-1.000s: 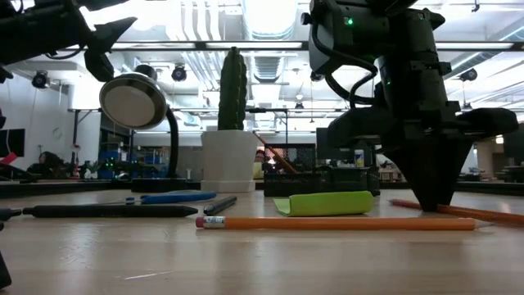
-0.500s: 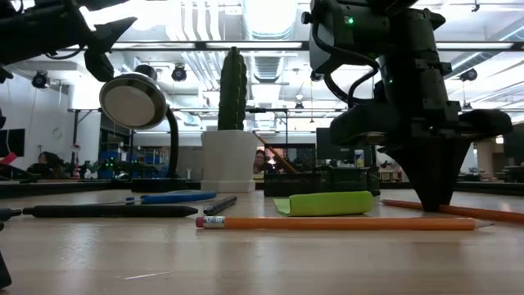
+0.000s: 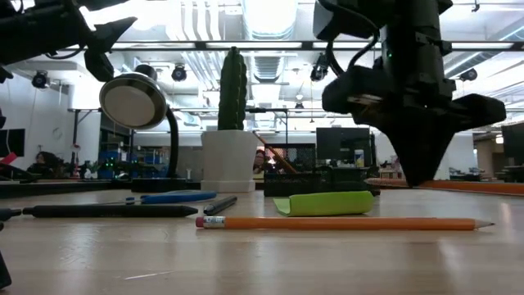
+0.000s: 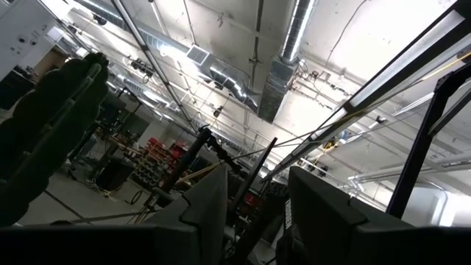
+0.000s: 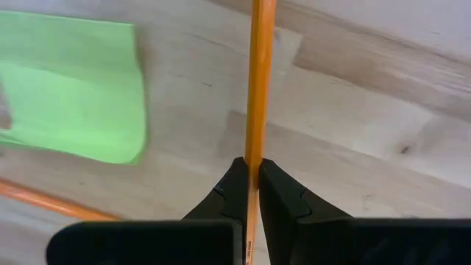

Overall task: Pick and place office supplies into organizer
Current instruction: Put the top pencil into the left section of the desk organizer

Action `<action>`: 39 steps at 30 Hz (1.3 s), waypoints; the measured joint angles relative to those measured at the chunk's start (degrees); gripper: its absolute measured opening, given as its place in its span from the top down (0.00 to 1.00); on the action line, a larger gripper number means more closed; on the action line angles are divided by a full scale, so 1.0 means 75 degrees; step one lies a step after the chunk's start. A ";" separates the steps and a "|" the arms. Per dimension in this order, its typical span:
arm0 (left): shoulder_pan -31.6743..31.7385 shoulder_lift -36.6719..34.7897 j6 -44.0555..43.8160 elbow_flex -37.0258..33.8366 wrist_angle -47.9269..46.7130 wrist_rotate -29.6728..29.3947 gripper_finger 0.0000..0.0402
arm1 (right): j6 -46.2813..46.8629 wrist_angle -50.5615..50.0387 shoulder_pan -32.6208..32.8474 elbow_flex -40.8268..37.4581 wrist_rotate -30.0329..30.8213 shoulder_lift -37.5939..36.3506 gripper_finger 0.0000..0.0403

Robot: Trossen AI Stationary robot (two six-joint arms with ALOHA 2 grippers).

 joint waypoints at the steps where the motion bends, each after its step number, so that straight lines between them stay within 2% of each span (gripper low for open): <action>1: 0.0003 0.0000 0.0000 0.0000 0.0000 0.0000 0.68 | -0.0061 0.0097 0.0000 0.0000 0.0057 -0.0008 0.98; 5: 0.0000 0.0000 0.0000 0.0000 0.0003 0.0001 0.68 | -0.0146 0.0553 -0.0003 0.0003 0.0510 -0.0163 0.98; 11: 0.0001 -0.0032 0.0000 0.0001 -0.0003 0.0003 0.68 | -0.0243 0.0917 -0.0007 0.0012 0.1738 -0.0535 0.98; 21: 0.0001 -0.0044 0.0000 0.0003 0.0000 0.0003 0.68 | -0.1338 0.1421 -0.0344 -0.0001 0.3031 -0.1335 0.98; 39: 0.0001 -0.0054 0.0000 0.0003 0.0000 0.0000 0.68 | -0.4600 0.3069 -0.1749 -0.0018 0.3176 -0.1798 0.98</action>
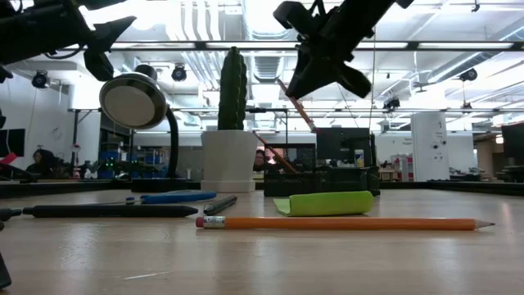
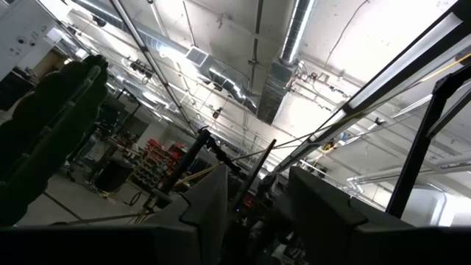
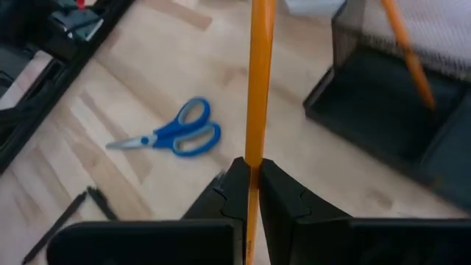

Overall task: Pick and place office supplies into organizer
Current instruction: Put the top pencil into the left section of the desk organizer

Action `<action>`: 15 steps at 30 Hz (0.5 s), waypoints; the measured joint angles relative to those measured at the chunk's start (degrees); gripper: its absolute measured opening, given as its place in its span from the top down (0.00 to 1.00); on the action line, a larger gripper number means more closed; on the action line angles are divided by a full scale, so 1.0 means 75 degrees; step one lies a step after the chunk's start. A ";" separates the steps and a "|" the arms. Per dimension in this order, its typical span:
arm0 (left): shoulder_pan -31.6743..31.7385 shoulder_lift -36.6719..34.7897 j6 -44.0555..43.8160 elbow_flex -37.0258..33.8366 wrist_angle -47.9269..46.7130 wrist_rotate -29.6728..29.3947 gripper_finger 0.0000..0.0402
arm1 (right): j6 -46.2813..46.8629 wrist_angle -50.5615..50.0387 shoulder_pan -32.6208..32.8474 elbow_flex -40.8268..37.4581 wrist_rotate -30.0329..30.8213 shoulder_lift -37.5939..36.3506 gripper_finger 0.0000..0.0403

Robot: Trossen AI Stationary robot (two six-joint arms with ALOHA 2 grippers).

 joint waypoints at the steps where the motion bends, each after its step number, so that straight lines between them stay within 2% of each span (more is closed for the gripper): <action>1: 0.0002 -0.0004 0.0000 0.0000 0.0000 0.0000 0.68 | -0.0176 0.0071 -0.0109 0.0000 -0.0030 0.0000 0.98; 7: -0.0001 -0.0010 0.0000 0.0000 0.0000 0.0000 0.68 | -0.1280 0.0336 -0.0927 -0.0002 -0.0593 0.0000 0.98; 15: 0.0001 -0.0010 0.0000 0.0000 -0.0003 0.0000 0.68 | -0.2766 0.1105 -0.2076 -0.0001 -0.1912 0.0000 0.98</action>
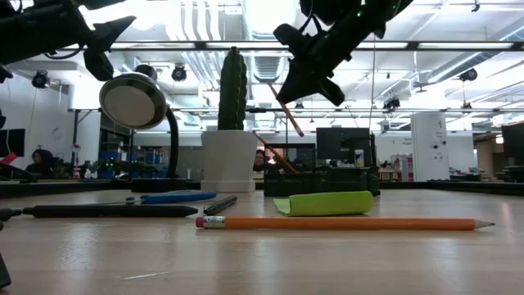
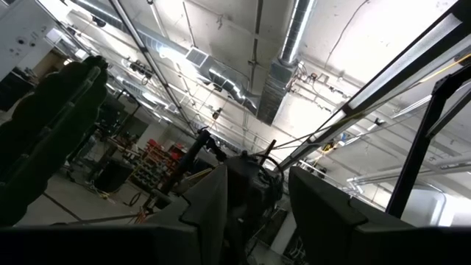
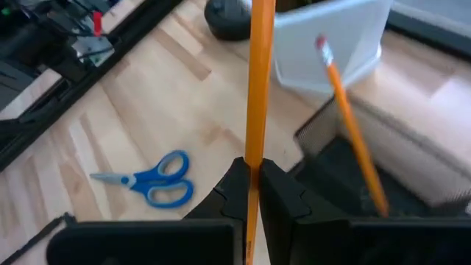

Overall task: Pick and place office supplies into organizer
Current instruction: Put the top pencil into the left section of the desk organizer

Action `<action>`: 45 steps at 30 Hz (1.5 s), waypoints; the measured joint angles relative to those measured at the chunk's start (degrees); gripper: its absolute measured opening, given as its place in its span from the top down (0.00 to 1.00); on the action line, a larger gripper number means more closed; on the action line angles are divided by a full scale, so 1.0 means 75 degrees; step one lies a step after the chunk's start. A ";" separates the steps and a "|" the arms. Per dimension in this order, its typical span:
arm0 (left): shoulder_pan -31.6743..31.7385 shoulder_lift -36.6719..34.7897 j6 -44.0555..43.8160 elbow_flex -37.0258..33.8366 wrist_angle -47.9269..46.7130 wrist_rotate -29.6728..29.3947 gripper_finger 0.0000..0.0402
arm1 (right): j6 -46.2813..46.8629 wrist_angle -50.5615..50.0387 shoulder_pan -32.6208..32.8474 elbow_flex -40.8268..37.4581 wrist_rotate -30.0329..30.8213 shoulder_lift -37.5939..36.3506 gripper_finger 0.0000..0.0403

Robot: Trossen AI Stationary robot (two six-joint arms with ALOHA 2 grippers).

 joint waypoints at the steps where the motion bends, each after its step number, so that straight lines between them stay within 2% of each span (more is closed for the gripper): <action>1: -0.0002 0.0000 0.0000 0.0000 0.0000 0.0000 0.68 | -0.0200 0.0104 -0.0108 0.0002 -0.0096 0.0000 0.98; 6: -0.0003 0.0000 0.0000 0.0000 0.0002 0.0000 0.68 | -0.1439 0.0697 -0.0518 -0.0001 -0.0515 0.0000 0.98; 14: 0.0000 0.0000 0.0000 0.0000 0.0000 0.0000 0.68 | -0.2591 0.1290 -0.1131 0.0000 -0.0756 0.0010 0.98; 23: -0.0002 0.0008 0.0003 0.0000 -0.0002 -0.0001 0.68 | -0.4220 0.2719 -0.1465 -0.0001 -0.1748 0.0255 0.98; 29: 0.0000 0.0035 0.0002 0.0000 -0.0003 -0.0003 0.68 | -0.4710 0.2842 -0.1574 -0.0047 -0.2015 0.0513 0.98; 37: -0.0002 0.0035 0.0000 0.0000 -0.0007 -0.0008 0.68 | -0.4889 0.3659 -0.1752 -0.0193 -0.2549 0.0936 0.98; 45: -0.0003 0.0041 0.0001 0.0000 -0.0006 -0.0009 0.68 | -0.5292 0.3695 -0.1888 -0.0380 -0.3006 0.1081 0.98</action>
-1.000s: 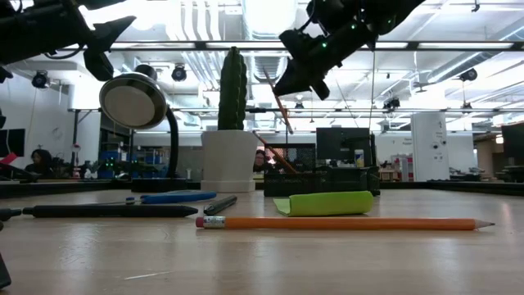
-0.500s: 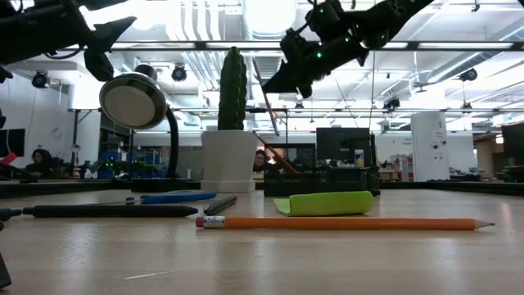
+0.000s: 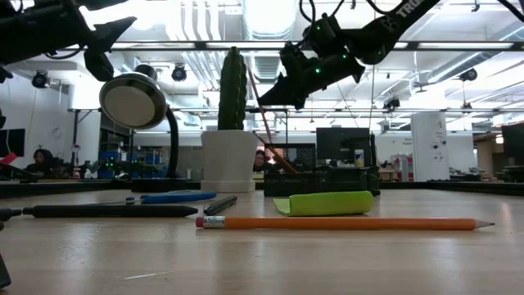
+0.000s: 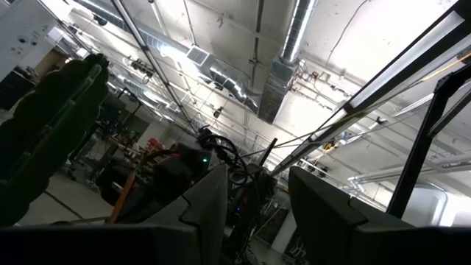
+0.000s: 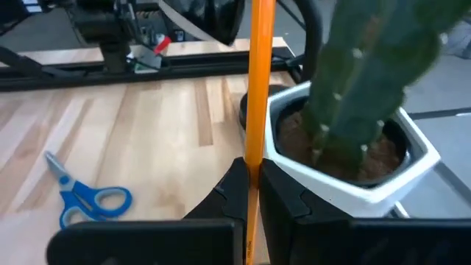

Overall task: Pick and place office supplies into organizer
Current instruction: Put the top pencil into the left section of the desk organizer

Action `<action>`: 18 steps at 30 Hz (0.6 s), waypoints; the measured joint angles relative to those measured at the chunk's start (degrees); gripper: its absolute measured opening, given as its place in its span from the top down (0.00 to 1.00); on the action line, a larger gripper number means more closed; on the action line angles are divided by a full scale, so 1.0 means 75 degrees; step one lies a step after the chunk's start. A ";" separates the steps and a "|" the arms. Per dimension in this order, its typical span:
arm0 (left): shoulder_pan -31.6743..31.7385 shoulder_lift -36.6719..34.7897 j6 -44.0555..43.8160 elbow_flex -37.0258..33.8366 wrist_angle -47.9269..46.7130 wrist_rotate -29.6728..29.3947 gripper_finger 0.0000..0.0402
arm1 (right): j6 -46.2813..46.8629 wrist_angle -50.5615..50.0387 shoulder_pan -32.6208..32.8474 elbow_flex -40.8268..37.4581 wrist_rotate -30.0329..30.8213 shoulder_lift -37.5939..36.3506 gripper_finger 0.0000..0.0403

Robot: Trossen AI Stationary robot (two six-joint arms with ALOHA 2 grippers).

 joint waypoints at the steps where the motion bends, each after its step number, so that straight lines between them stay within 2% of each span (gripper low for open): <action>1: 0.0000 0.0000 -0.0001 0.0000 0.0000 0.0000 0.68 | -0.0054 0.0005 -0.0021 -0.0043 -0.0033 0.0000 0.98; 18: 0.0003 0.0000 -0.0001 0.0000 0.0003 -0.0032 0.68 | -0.0654 -0.0076 -0.0388 -0.0184 -0.1288 0.0463 0.98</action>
